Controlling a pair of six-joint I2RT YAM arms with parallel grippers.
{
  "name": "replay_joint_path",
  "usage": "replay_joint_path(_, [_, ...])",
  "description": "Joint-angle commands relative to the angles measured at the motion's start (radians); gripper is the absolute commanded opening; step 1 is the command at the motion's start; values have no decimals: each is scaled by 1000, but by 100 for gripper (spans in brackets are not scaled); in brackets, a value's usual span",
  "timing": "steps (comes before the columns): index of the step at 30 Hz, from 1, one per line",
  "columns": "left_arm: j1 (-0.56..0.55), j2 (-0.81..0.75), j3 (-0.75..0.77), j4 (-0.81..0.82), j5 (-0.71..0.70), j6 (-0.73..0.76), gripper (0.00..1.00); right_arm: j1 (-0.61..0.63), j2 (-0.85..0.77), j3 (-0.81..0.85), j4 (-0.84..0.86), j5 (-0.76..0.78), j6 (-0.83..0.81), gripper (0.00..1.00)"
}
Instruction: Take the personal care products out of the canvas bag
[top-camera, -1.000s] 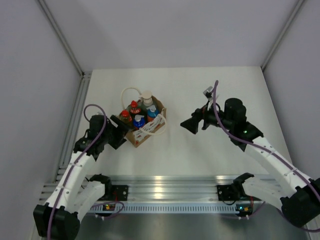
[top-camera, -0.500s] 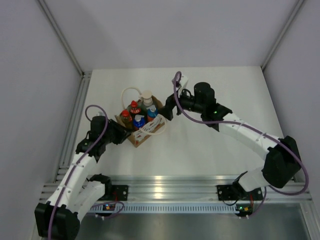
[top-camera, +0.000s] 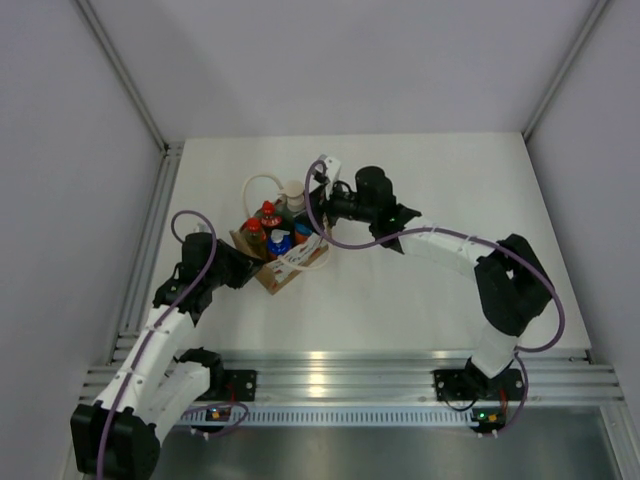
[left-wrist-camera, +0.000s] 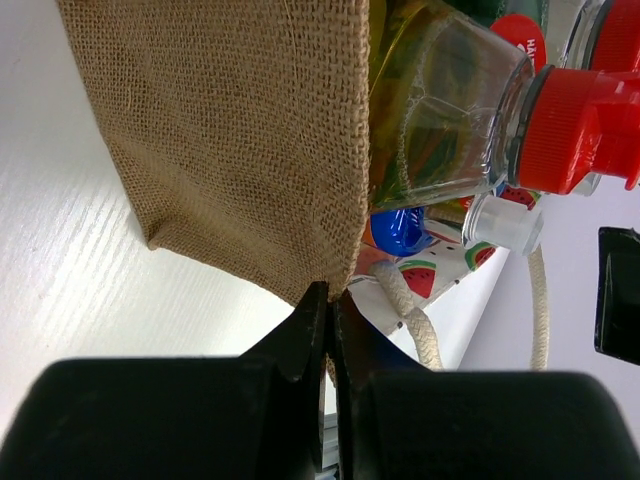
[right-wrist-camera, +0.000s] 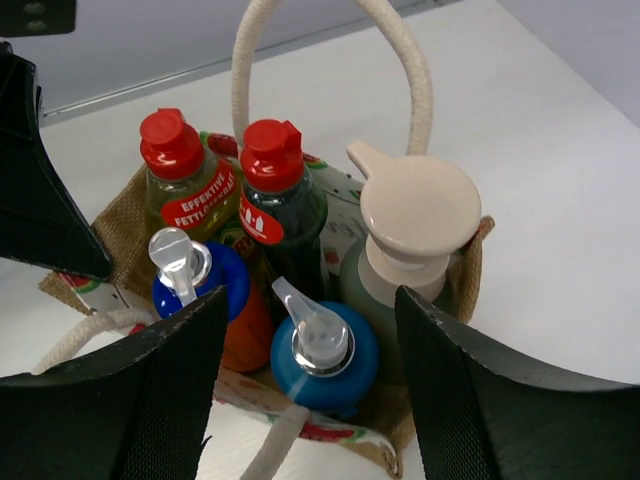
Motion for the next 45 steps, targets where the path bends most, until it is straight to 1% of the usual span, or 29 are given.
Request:
replay_joint_path(1, [5,23,-27,6,-21,9,1,25,28,7,190,-51,-49,64])
replay_joint_path(7, [5,13,-39,3,-11,7,0,25,69,-16,255,-67,-53,62])
replay_joint_path(9, [5,2,-42,3,-14,9,0,25,75,-21,255,-74,-65,59])
replay_joint_path(13, [5,-7,-47,3,-17,12,0,22,81,-41,262,-123,-104,56])
replay_joint_path(16, [5,-7,-45,1,-15,16,0,11,101,-39,273,-160,-102,54])
replay_joint_path(21, [5,-7,-45,3,-23,36,0,-14,133,-42,331,-193,-62,42])
replay_joint_path(25, [5,0,-33,-20,-40,50,0,-21,149,-27,318,-208,-65,34])
replay_joint_path(27, [5,-1,-30,-22,-44,51,0,-26,149,-33,327,-211,-65,28])
replay_joint_path(30, [5,-4,-26,-22,-46,51,0,-34,155,-32,339,-222,-58,15])
replay_joint_path(31, [5,-6,-25,-22,-46,53,0,-34,157,-30,340,-234,-56,9])
replay_joint_path(32, [5,-7,-25,-23,-47,55,0,-37,158,-29,343,-239,-55,0])
replay_joint_path(35, [5,-15,-26,-36,-57,58,0,-43,163,-33,383,-251,-33,0])
replay_joint_path(41, [5,-30,-24,-48,-72,58,0,-46,154,-41,498,-236,68,0])
replay_joint_path(42, [5,-32,-25,-48,-74,56,0,-44,147,-38,530,-217,108,0])
replay_joint_path(45, [5,-32,-24,-50,-75,52,0,-44,135,-24,552,-158,135,0])
